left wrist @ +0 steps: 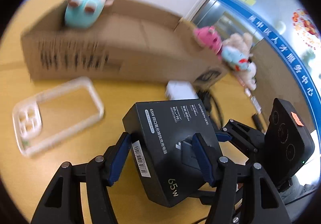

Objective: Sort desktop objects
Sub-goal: 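Grasp the black charger box with the right tool, then carry the charger box into the cardboard box and open the right tool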

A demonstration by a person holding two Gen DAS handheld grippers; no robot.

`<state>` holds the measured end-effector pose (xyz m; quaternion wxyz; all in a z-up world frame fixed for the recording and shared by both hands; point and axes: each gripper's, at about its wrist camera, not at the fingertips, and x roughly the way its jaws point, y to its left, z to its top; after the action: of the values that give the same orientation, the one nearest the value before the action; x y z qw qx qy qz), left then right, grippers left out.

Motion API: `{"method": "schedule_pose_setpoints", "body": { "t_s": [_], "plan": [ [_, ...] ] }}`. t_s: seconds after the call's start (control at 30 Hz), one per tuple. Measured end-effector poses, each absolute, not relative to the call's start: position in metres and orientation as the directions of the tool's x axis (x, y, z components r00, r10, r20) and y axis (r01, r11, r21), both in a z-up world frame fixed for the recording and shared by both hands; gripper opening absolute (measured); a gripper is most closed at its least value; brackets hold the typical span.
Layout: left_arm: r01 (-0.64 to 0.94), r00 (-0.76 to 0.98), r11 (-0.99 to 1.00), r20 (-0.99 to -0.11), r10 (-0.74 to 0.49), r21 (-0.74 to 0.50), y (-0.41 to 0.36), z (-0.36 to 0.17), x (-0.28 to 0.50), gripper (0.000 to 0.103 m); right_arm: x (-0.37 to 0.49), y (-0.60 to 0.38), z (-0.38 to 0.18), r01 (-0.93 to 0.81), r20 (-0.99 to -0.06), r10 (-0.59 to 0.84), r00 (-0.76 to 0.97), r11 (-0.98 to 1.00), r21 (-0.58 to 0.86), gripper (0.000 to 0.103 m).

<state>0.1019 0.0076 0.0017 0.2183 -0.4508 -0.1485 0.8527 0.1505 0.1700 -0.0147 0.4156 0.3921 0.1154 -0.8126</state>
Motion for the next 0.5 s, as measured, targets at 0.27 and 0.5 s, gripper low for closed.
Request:
{"method": "schedule_pose_setpoints", "body": {
  "t_s": [0.27, 0.5],
  "plan": [
    [-0.389, -0.703, -0.876, -0.522, 0.483, -0.286, 0.016, 0.122, 0.055, 0.063, 0.1, 0.176, 0.094, 0.746, -0.58, -0.591, -0.561, -0.664, -0.045, 0.087],
    [-0.448, -0.812, -0.88, -0.341, 0.474, -0.155, 0.021, 0.229, 0.018, 0.063, 0.051, 0.173, 0.206, 0.713, -0.433, -0.589, -0.683, -0.667, -0.216, 0.087]
  ]
}}
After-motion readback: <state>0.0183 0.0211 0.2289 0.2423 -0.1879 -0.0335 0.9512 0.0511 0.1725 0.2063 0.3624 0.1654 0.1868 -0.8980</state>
